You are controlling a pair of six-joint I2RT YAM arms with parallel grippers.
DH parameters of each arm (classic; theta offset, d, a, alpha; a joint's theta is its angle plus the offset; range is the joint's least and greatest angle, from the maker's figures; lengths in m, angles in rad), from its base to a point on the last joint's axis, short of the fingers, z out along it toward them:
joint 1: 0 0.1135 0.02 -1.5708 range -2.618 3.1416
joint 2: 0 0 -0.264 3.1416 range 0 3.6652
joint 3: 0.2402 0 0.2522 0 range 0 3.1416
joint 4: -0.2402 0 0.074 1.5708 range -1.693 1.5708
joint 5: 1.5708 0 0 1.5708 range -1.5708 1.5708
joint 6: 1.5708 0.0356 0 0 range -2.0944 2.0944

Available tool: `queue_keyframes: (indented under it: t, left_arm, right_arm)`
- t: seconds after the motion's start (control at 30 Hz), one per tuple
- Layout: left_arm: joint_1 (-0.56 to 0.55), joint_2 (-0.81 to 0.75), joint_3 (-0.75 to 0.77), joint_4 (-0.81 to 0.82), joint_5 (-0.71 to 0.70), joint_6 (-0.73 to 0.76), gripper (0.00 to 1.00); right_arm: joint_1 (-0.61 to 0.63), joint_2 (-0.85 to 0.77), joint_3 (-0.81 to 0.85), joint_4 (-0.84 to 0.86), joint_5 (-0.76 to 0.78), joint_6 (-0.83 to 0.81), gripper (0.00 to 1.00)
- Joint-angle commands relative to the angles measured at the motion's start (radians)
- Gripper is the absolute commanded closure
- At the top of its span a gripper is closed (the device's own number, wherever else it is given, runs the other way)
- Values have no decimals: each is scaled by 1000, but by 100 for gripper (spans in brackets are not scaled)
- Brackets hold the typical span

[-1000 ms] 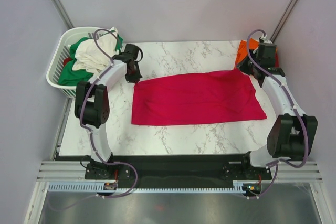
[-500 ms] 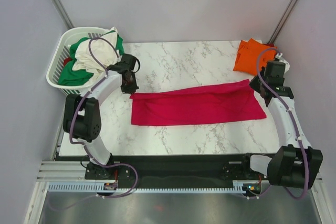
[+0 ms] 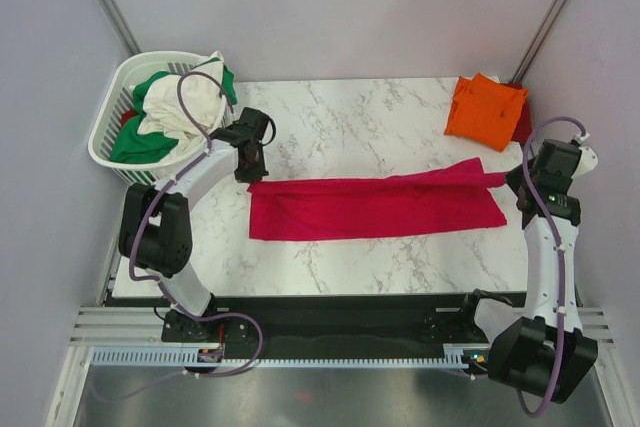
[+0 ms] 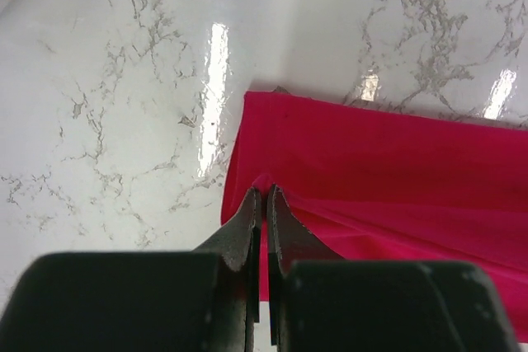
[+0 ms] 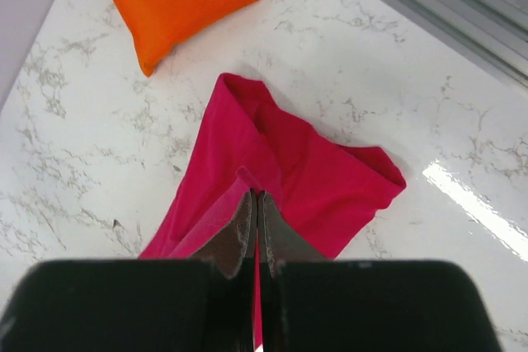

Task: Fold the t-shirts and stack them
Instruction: Fold the tshirt

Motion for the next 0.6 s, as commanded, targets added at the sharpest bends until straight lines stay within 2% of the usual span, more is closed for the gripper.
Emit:
queue_keyframes:
  t: [0.0, 0.1, 0.43, 0.5, 0.57]
  left_arm:
    - [-40, 0, 8, -19, -81, 7, 98]
    - [-66, 0, 5, -43, -101, 6, 98]
    - [-79, -29, -91, -124, -118, -28, 96]
    - [-79, -18, -100, -150, -110, -37, 86]
    - [-79, -13, -113, -166, -99, -45, 64]
  right_arm:
    - [-47, -41, 20, -4, -7, 38, 100]
    - [-50, -38, -10, -4, -53, 37, 100]
    - [-56, -23, -86, -3, -51, 28, 100]
    - [-58, -8, -98, 2, -50, 28, 100]
    - [-62, 8, -101, 6, -48, 28, 100]
